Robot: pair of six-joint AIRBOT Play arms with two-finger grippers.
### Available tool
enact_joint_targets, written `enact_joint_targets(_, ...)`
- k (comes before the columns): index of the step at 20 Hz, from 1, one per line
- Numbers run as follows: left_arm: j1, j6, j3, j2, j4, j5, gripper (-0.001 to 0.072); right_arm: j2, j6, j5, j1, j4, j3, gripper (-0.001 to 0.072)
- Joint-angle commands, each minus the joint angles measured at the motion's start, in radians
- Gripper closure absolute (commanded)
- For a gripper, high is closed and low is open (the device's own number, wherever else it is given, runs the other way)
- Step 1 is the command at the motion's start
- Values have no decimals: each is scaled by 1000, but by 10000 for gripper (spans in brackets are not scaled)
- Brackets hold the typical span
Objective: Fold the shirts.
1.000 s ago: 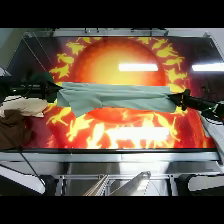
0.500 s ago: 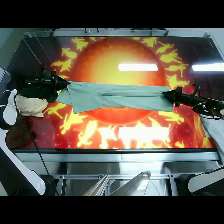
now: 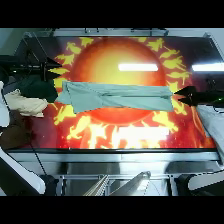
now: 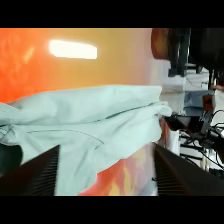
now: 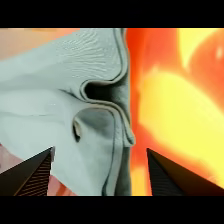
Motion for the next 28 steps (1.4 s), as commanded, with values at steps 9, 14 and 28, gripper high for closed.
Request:
enact_joint_targets(9, -177, 8, -64, 76, 150, -29, 694, -126, 151, -69, 190, 28, 69, 355)
enact_joint_targets(14, -481, 5, -63, 26, 338, -254, 692, -113, 130, 6, 203, 31, 71, 692)
enact_joint_targets(28, -838, -141, 68, -195, 182, -341, 692, 137, 135, 358, -48, 186, 291, 694)
